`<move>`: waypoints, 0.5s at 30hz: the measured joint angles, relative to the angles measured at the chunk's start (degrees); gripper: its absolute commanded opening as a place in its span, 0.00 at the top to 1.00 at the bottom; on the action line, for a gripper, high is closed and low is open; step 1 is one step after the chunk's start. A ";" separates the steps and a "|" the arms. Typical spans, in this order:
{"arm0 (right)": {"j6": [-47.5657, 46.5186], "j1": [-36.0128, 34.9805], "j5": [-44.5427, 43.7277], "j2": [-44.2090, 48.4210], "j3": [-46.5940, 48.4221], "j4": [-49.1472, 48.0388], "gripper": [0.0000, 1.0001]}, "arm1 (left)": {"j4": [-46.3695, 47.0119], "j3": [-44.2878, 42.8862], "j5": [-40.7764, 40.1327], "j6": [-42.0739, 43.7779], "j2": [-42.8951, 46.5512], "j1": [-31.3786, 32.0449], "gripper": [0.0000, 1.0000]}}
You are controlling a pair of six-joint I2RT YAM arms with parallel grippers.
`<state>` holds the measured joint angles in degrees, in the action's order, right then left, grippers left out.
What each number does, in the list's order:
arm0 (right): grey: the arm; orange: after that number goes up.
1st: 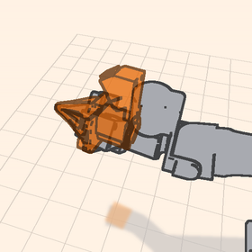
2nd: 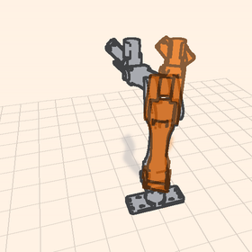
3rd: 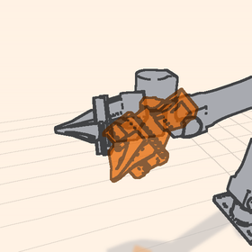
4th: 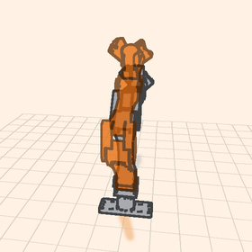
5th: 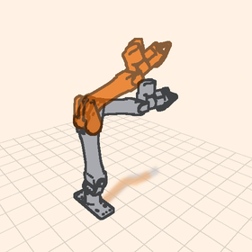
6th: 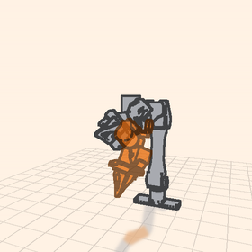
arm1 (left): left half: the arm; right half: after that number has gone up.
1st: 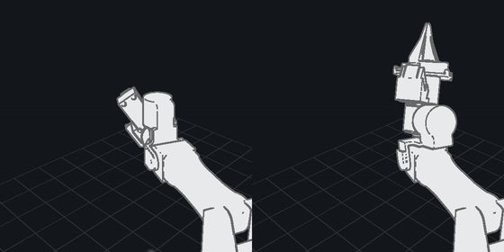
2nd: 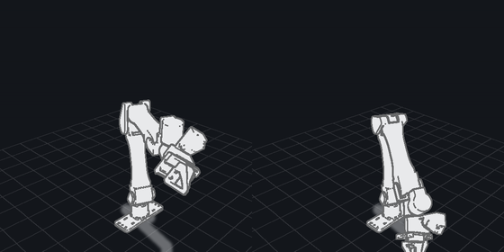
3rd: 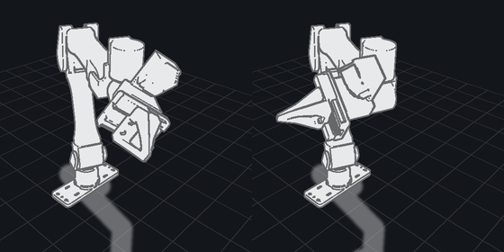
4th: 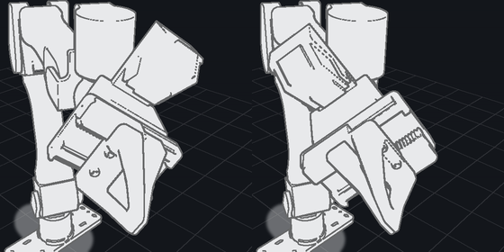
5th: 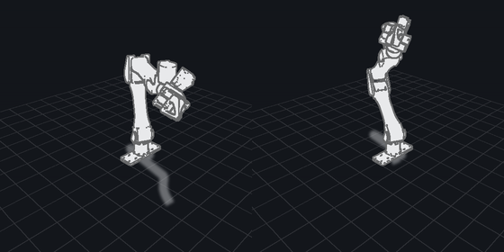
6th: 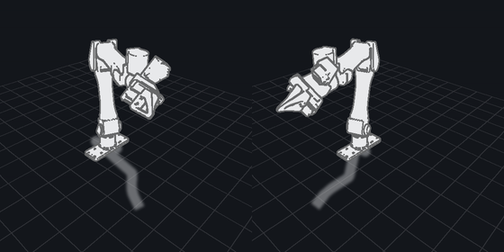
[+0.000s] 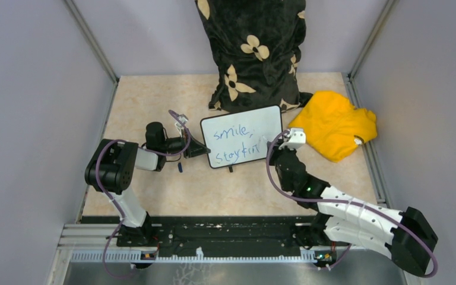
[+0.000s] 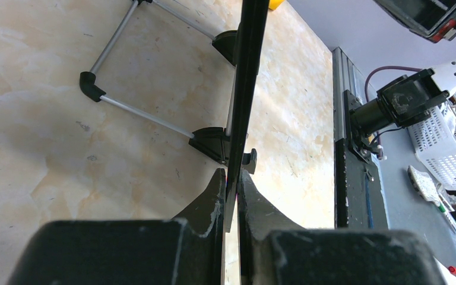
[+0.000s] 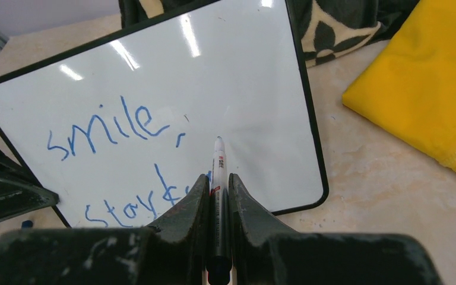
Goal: Write a sentence on the whiteboard
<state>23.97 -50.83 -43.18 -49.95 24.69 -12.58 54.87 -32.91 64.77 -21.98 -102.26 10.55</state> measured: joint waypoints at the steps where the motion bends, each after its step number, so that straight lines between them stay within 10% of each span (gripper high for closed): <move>1: -0.22 0.02 0.09 -0.39 0.44 -0.50 1.00 | -0.02 0.00 -0.02 0.00 0.00 0.00 1.00; 15: -0.81 2.12 1.53 -3.98 1.70 -2.56 1.00 | -0.04 -0.02 -0.02 0.15 0.00 0.00 1.00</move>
<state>23.16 -48.71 -41.65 -53.93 26.39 -15.14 54.83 -32.93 64.75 -21.82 -102.26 10.55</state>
